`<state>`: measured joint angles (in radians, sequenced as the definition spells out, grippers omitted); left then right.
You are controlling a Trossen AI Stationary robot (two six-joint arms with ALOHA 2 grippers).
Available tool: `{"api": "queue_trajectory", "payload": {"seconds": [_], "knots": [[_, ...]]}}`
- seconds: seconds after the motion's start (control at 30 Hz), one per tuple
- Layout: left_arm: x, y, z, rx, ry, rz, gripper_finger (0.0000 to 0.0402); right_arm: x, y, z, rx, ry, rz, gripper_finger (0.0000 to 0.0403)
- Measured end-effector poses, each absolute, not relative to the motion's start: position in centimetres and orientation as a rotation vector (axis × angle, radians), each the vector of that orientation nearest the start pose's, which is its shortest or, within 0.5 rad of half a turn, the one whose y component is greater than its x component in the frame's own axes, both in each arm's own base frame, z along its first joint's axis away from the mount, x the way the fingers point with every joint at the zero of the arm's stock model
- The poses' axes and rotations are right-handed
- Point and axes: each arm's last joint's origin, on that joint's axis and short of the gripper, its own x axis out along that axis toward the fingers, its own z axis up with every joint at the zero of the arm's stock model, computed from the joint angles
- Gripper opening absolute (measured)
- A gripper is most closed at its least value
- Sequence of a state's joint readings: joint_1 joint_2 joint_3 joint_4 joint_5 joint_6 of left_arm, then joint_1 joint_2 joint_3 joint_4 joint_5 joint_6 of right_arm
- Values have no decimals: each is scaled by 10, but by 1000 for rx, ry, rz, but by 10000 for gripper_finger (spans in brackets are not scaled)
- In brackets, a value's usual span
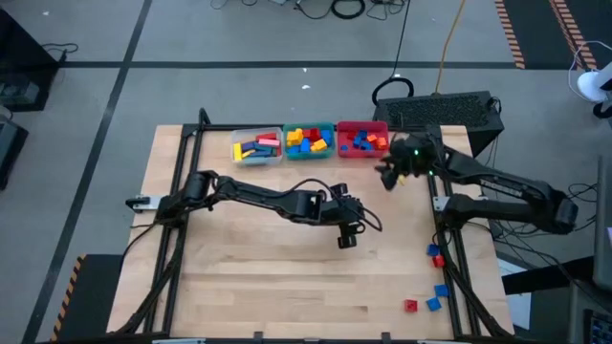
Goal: Sort blocks by size
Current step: Put the blue 4 stud game piece into the red bin
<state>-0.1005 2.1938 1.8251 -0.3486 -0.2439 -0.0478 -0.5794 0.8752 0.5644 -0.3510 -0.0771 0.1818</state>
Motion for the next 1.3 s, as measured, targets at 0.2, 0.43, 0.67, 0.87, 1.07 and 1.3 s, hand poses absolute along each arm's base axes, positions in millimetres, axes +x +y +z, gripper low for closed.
{"api": "queue_trajectory", "payload": {"seconds": [0.2, 0.43, 0.67, 0.87, 1.07, 1.3], "knots": [[499, -42, 213, 75, 698, 153, 228, 143, -65, 216, 471, 818, -451, 156], [504, -54, 200, 81, 693, 132, 228, 147, -36, 212, 523, 908, -346, 145], [498, -65, 193, 115, 763, 144, 228, 148, -12, 209, 612, 979, -304, 144], [488, -69, 183, 104, 882, 204, 228, 142, 3, 200, 673, 1122, -335, 144], [485, -89, 173, 129, 910, 167, 228, 138, 13, 191, 690, 1256, -422, 144], [485, -94, 168, 164, 923, 146, 228, 135, 32, 178, 709, 1482, -449, 144]]}}
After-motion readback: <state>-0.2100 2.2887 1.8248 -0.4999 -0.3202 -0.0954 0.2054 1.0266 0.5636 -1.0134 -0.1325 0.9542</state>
